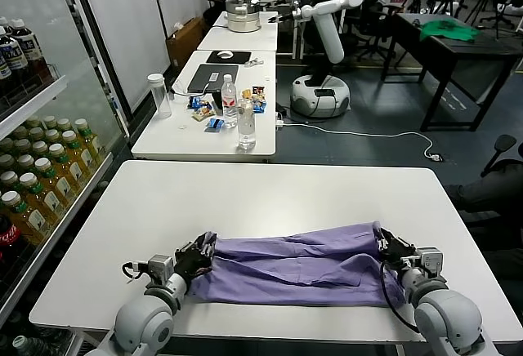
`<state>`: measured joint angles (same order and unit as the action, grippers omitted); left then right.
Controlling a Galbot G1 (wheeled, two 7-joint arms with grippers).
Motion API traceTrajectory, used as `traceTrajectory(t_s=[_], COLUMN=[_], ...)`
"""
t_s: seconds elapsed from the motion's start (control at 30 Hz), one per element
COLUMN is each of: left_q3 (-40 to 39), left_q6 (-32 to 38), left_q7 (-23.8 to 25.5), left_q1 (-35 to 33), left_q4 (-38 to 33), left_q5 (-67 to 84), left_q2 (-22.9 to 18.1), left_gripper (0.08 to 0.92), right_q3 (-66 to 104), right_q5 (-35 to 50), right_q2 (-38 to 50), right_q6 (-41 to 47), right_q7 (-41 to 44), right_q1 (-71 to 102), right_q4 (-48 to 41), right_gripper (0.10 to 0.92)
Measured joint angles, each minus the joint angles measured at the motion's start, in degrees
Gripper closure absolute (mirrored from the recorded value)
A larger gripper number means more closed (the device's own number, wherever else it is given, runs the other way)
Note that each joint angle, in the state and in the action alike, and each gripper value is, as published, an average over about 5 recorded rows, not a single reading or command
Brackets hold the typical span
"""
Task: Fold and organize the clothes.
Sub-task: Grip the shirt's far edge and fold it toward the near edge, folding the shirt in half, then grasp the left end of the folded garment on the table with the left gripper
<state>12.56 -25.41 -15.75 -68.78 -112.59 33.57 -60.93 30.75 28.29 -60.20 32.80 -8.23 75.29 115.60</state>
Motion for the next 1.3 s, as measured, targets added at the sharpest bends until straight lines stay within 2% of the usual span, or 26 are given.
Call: traceTrajectory(t_s=[0.2,0.4,0.47,0.6,0.7,0.93,1.3], left_q3=[0.62,-0.16,-0.60,-1.48,-2.05,-2.29,-1.01], left_q6=[1.14,2.33,2.58,2.59,2.55,2.77,3.46], left_q7=[-2.22,-4.46,-5.18,-6.84,-8.11,-10.13,-10.46], left_q1=[-2.78,-6.54,-7.26,-7.87,-8.10,-8.50,-8.00], left_q4=[-3.52,-5.84,-5.72,-4.13,-2.49,0.78,2.40], left_q5=[-3.65,-7.81,-9.31,-12.32,-14.23,-16.22,-13.54], left_q2=[-1.39,-4.54,-5.83,-8.48,-10.24,-13.14,-14.17], left_gripper=[0.420,0.249,0.205,0.184,0.227,0.428,0.740], right_q3=[1.45,3.05,3.28,3.68,4.05,4.62,5.33], right_q5=[-1.53,-2.45,-2.70,-3.01,-3.07,-2.77,-1.88], right_q2=[-0.17,-0.62,-0.74,-0.80,-0.70,-0.33,-0.08], right_q6=[-0.33,-0.81,-0.92,-1.11,-1.24,-1.36,-1.36], right_q7=[0.12,0.17,0.17,0.18,0.21,0.24,0.01], right_q1=[2.59,5.51,6.29,7.45,8.05,8.70,9.41], right_q4=[2.48,4.93,5.49,6.25,6.58,7.32,8.67], right_gripper=[0.416,0.252,0.222,0.204,0.203,0.203,0.203])
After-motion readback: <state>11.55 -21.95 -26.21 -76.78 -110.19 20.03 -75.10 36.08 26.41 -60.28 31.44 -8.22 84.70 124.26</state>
